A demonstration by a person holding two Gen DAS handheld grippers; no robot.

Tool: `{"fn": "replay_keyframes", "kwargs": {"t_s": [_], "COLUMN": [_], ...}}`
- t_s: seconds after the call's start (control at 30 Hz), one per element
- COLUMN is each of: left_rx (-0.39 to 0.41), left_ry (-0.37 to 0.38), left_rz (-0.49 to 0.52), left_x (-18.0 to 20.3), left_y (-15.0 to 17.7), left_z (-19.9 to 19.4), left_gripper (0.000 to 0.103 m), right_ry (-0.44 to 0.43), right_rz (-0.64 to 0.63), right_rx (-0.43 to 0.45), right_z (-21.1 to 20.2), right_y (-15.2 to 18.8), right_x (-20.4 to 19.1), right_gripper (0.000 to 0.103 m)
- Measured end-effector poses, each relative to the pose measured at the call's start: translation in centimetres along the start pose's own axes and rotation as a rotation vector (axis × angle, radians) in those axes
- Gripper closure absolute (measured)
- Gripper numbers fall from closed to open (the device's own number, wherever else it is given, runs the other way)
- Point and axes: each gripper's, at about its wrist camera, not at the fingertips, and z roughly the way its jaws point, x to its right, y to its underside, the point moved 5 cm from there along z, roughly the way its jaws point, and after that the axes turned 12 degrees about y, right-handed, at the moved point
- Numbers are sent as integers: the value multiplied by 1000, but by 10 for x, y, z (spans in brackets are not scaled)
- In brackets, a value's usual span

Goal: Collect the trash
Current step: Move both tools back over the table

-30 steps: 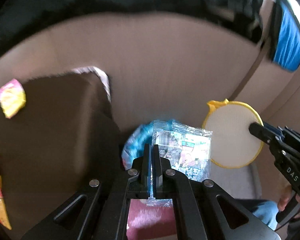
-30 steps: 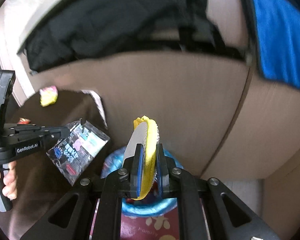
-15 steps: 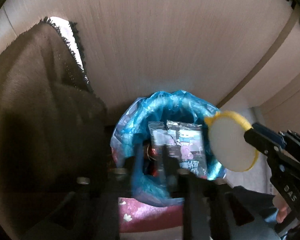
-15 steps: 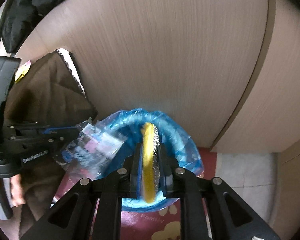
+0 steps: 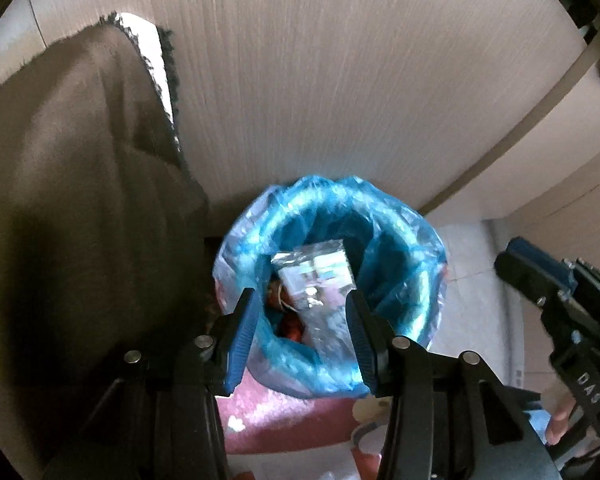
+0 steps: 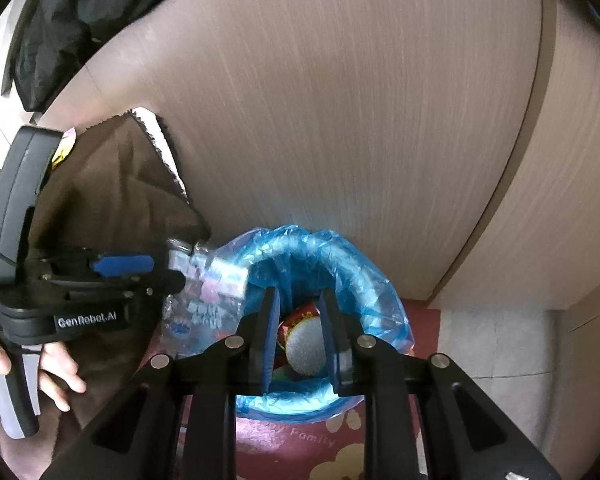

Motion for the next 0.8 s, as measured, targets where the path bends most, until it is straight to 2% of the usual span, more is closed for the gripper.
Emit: {"fn": "replay_keyframes", "kwargs": {"t_s": [0.17, 0.27, 0.4, 0.5, 0.53, 0.63, 0.73, 0.8], "left_rx": [17, 61, 148, 228, 261, 360, 433, 491], "left_ry": [41, 49, 102, 119, 120, 59, -33, -114], "left_rz": [-45, -19, 7, 0, -4, -35, -76, -121], "left_x": [-2, 3, 8, -5, -13, -55, -105, -149], "left_y": [0, -2, -6, -10, -11, -9, 3, 17], "left_z": [-2, -21, -73, -120, -140, -205, -257, -294], "left_gripper": [57, 57, 57, 56, 56, 56, 54, 54], "right_ry": [0, 3, 5, -11, -25, -95, -175, -219], "right_rz": [18, 12, -20, -43, -53, -91, -157, -233], "right_rx": [17, 31, 63, 118, 139, 191, 210, 225], "right_z": [-12, -21, -38, -59, -67, -87, -97, -99], "right_y": [-8, -10, -14, -25, -30, -50, -67, -81], "right_x": [1, 1, -7, -22, -30, -67, -117, -167], "right_gripper": [83, 83, 83, 82, 79, 69, 69, 69]}}
